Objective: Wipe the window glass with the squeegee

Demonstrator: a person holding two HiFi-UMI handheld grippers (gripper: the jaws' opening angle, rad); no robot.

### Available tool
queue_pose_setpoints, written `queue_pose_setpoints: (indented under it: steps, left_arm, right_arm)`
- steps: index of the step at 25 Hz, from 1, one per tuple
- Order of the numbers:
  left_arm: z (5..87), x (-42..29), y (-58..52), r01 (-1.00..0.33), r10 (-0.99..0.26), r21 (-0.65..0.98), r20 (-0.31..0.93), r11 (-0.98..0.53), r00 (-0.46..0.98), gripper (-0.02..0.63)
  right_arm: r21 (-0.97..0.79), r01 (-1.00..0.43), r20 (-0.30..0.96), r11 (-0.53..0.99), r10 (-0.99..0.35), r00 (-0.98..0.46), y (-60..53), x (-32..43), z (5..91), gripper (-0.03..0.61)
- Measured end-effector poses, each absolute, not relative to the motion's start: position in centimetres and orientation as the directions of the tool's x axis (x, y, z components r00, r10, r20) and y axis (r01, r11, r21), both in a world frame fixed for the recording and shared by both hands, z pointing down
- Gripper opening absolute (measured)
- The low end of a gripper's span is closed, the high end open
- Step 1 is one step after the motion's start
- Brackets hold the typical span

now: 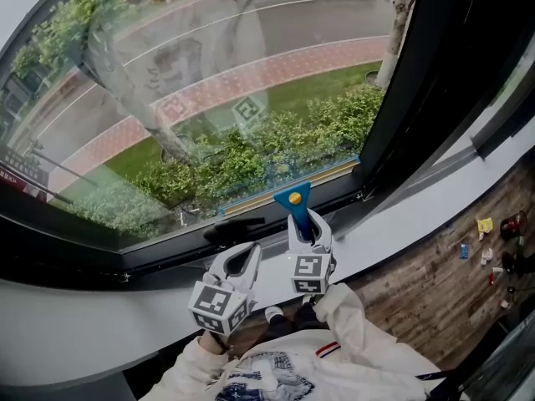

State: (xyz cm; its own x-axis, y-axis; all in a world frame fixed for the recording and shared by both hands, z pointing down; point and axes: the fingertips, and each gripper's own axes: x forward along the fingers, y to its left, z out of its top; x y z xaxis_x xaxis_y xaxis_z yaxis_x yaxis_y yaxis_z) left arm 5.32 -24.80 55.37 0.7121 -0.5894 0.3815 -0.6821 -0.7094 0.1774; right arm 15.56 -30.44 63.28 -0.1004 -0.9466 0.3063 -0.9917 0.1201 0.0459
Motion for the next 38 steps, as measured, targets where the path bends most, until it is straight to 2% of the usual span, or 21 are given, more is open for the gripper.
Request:
queue_pose_setpoints:
  steps: [6, 20, 32, 38]
  left_arm:
    - [55.8, 5.2, -24.6, -0.680, -0.587, 0.184, 0.379, -0.710, 0.715, 0.000]
    - [55.7, 5.7, -24.0, -0.697, -0.606, 0.198, 0.369, -0.690, 0.705, 0.000]
    - [56.9, 5.8, -21.5, -0.755, -0.656, 0.192, 0.393, -0.627, 0.645, 0.000]
    - [57.9, 3.8, -19.3, -0.805, -0.694, 0.186, 0.422, -0.563, 0.583, 0.000]
  right_arm:
    - [-0.026, -0.995, 0.405, 0.095, -0.909, -0.098, -29.7, 15.8, 66.3, 0.133]
    - [0.004, -0.991, 0.483, 0.136, -0.868, -0.117, -28.8, 16.2, 67.0, 0.133]
    - [-0.023, -0.990, 0.382, 0.137, -0.914, -0.136, -29.3, 15.5, 65.2, 0.133]
    - [-0.111, -0.984, 0.338, 0.140, -0.926, -0.170, -29.6, 16.0, 62.5, 0.133]
